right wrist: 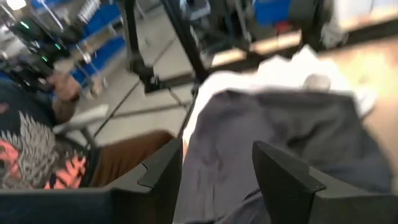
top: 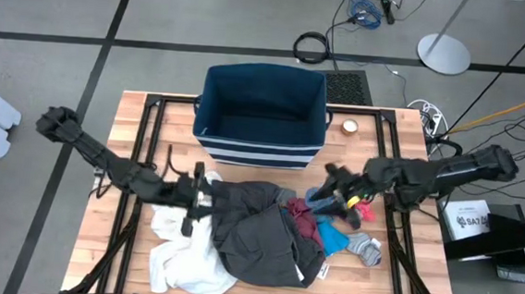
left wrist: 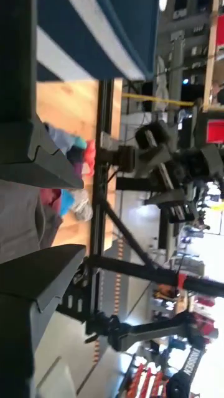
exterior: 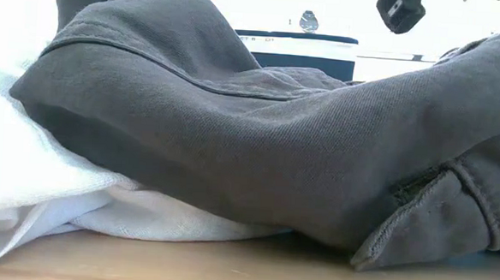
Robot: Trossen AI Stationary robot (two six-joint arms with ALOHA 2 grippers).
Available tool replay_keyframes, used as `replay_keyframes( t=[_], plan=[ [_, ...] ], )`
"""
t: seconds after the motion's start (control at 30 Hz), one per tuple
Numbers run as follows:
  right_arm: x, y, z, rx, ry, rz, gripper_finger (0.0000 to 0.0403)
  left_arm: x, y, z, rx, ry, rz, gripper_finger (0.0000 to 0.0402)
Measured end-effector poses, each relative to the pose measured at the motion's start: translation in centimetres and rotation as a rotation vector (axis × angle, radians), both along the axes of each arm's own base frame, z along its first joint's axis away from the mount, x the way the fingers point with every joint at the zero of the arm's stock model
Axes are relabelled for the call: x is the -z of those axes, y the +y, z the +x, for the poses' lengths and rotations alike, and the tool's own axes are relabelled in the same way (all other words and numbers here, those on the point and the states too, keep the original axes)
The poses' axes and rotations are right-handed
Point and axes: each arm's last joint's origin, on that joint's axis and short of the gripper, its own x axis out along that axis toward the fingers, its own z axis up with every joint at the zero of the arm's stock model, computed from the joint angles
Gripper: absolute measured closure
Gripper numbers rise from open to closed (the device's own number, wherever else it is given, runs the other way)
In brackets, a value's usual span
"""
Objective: Sort clothes
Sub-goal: Put the black shorts into the blue bin
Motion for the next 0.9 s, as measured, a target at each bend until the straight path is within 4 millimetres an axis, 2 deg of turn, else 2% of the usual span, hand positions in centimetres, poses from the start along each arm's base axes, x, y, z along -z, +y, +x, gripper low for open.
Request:
replay_keyframes(
  t=[0.1,0.2,0.4,0.53,0.73,0.9],
  plan=[
    [1.6,1.1,1.3,-0.02,0.091,0.008,0.022,0.4,-1.2,0.8,0.023,0.048,0.002,0.0237],
    [3.1,2.1,2.6,-0.024,0.166,0.049,0.022,1.8,-2.0,1.7,0.025,0.108,0.003,0.0237],
    [5.5,3.7,4.4,-0.012,0.274,0.14,0.022,4.6,-2.3,3.8,-0.013,0.202,0.015,0.0237],
    [6.7,4.5,4.9,0.016,0.323,0.142,0.022,6.4,-1.9,5.1,-0.062,0.264,-0.022,0.0237],
    [8.1,6.3,4.8,0.216,0.302,0.012,0.022,8.7,-1.7,6.4,-0.094,0.337,0.012,0.0237],
    [8.7,7.4,4.5,0.289,0.277,-0.065,0.022,10.2,-1.9,7.1,-0.099,0.371,0.003,0.0237]
  ],
)
